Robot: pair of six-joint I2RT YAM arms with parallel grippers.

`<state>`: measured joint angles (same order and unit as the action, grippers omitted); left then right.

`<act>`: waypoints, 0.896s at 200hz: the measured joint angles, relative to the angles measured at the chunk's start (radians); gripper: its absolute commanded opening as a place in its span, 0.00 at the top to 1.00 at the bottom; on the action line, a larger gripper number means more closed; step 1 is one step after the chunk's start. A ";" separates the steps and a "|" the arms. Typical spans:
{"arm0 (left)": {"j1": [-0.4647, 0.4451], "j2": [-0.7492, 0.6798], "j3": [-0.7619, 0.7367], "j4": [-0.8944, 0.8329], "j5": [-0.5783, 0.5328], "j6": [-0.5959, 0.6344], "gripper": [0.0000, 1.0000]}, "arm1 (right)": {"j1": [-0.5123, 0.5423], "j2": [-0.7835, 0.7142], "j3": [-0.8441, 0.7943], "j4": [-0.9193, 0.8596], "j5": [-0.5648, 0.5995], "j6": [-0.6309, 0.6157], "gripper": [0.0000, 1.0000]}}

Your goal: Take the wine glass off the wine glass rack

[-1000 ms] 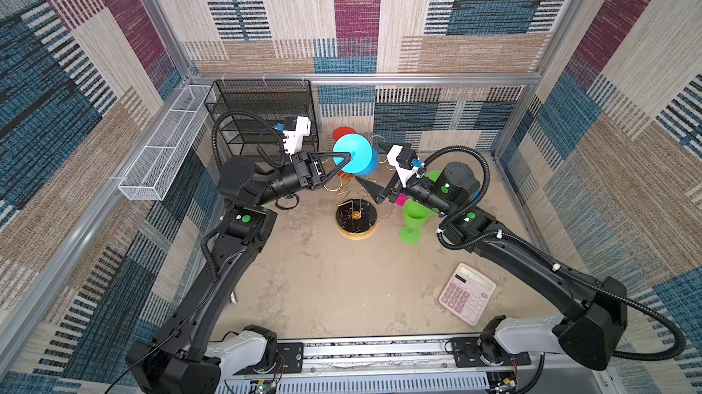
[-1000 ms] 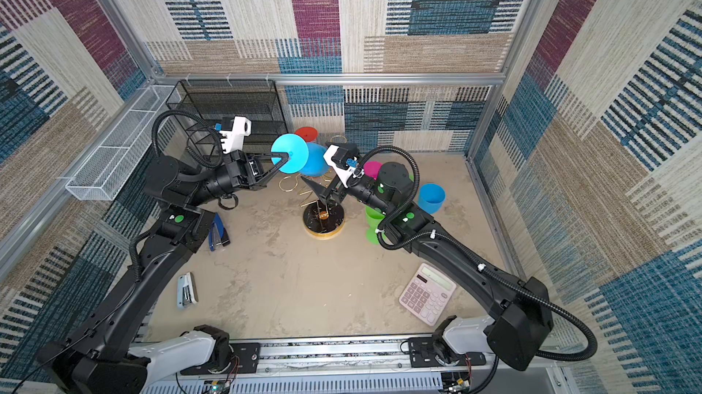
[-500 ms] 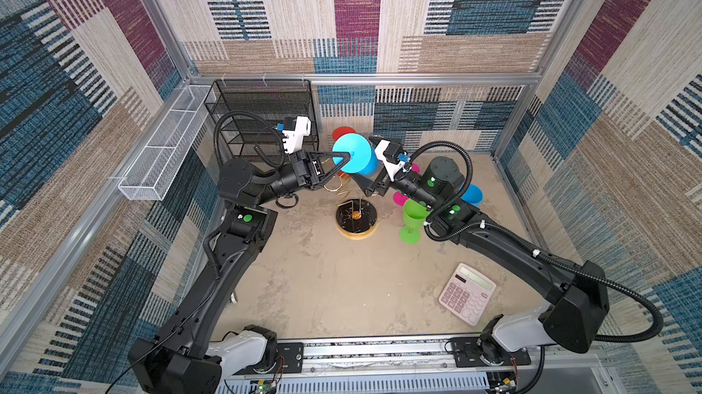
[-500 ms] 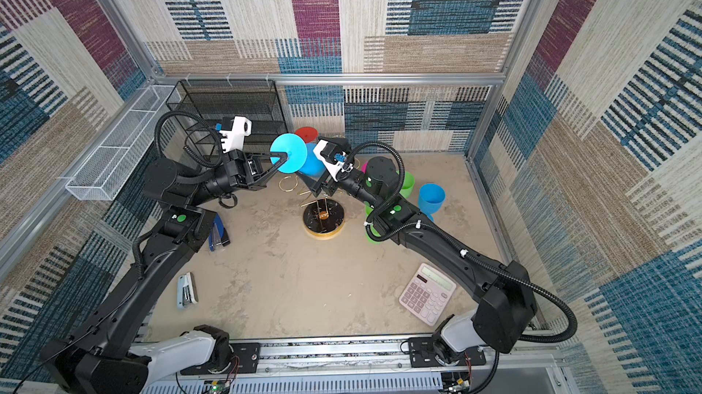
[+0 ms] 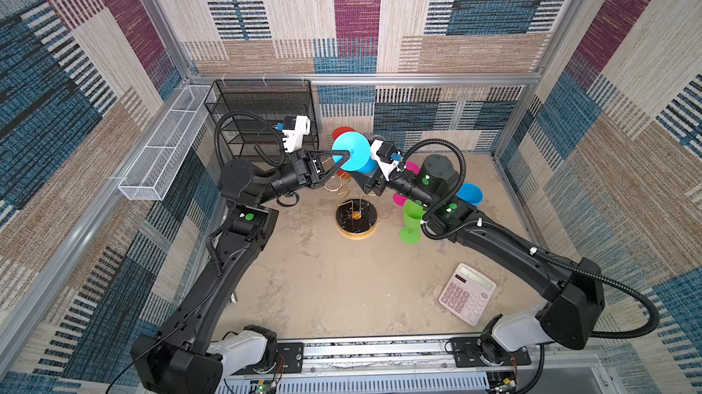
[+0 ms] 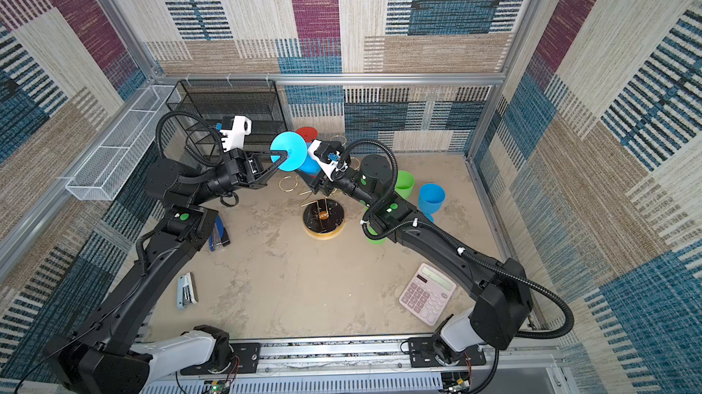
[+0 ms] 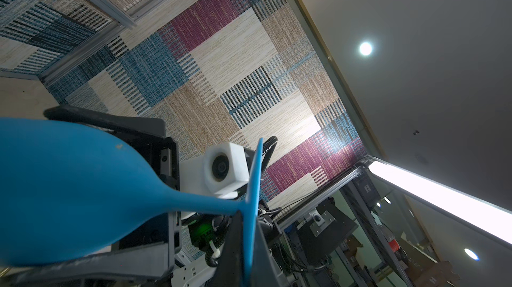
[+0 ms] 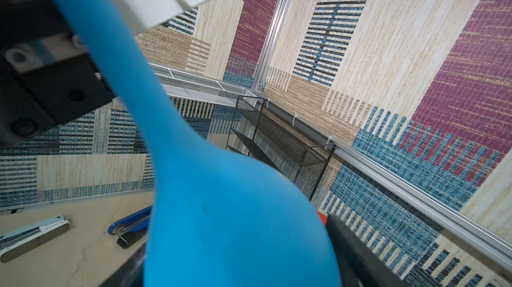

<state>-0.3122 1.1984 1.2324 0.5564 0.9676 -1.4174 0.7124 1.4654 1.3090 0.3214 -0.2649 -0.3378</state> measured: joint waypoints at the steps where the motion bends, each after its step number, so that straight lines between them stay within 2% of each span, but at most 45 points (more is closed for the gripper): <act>1: 0.000 0.000 0.000 0.000 0.000 0.000 0.81 | 0.000 0.000 0.000 -0.001 0.000 0.000 0.22; 19: 0.002 -0.002 -0.006 0.006 0.004 0.006 0.71 | 0.001 -0.011 0.005 -0.023 0.013 0.024 0.24; 42: 0.005 -0.013 -0.008 -0.005 0.001 0.039 0.64 | 0.000 -0.032 0.021 -0.058 0.033 0.046 0.28; 71: 0.016 -0.042 -0.013 -0.024 -0.021 0.098 0.63 | 0.000 -0.056 0.056 -0.156 0.049 0.080 0.33; 91: 0.031 -0.077 -0.025 -0.069 -0.053 0.185 0.62 | 0.000 -0.068 0.124 -0.281 0.066 0.116 0.37; 109: 0.035 -0.142 -0.047 -0.167 -0.130 0.353 0.60 | 0.000 -0.076 0.205 -0.415 0.074 0.140 0.41; 143: 0.035 -0.272 -0.150 -0.266 -0.348 0.749 0.48 | 0.001 -0.089 0.330 -0.683 0.075 0.189 0.45; 179: 0.035 -0.302 -0.230 -0.295 -0.441 1.151 0.46 | 0.020 -0.097 0.373 -0.896 0.074 0.235 0.47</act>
<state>-0.2771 0.8963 1.0027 0.2611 0.5270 -0.2661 0.7322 1.3689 1.6825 -0.5751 -0.1909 -0.1024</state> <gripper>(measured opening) 0.544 0.757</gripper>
